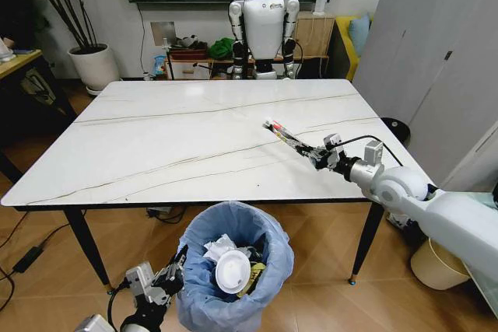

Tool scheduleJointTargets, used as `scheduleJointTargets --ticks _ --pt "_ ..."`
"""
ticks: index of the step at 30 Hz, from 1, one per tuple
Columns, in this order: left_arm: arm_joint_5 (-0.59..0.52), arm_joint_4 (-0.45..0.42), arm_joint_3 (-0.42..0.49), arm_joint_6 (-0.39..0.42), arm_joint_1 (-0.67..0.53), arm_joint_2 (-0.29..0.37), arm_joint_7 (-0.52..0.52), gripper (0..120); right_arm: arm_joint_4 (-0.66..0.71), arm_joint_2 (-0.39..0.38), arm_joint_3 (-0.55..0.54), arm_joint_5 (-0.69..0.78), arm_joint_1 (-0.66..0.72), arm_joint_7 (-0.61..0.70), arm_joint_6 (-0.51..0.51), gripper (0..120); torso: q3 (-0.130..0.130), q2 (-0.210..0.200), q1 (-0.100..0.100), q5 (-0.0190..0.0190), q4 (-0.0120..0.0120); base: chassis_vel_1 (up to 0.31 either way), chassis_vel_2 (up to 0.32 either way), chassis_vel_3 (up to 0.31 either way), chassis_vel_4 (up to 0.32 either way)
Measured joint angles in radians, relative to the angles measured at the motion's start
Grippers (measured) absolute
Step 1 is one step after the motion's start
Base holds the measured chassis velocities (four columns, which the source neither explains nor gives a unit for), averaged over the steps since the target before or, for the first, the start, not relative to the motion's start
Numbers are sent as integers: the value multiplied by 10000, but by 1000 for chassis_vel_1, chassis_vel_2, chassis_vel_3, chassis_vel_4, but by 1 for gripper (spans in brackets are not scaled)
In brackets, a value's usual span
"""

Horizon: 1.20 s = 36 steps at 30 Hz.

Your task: Pick up the trash bin and place the trash from the table into it.

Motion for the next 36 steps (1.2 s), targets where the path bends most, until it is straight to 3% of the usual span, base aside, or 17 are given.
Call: scheduleJointTargets --ticks 6,13,17,33,36 --pt "-40 -91 53 39 28 49 -80 0 1550 -1030 524 -1348 -212 -2102 513 0 0 0 0 3 2 0 0 0 0" --pt "3 -188 142 101 51 -54 -232 0 3102 -2161 815 -4069 -443 -2873 436 0 -1 0 0 1 1 0 0 0 0" --pt "100 -197 217 137 35 -139 -349 0 3476 -2567 935 -4852 -482 -2925 367 0 0 0 -1 4 2 0 0 0 0" --pt "267 -225 461 190 -49 -469 -791 0 4420 -3029 1009 -5112 -581 -2631 150 0 0 0 0 1 2 0 0 0 0" --pt "351 -225 548 180 -63 -517 -663 0 4465 -2978 906 -5033 -585 -2601 220 11 0 0 0 2 2 0 0 0 0"
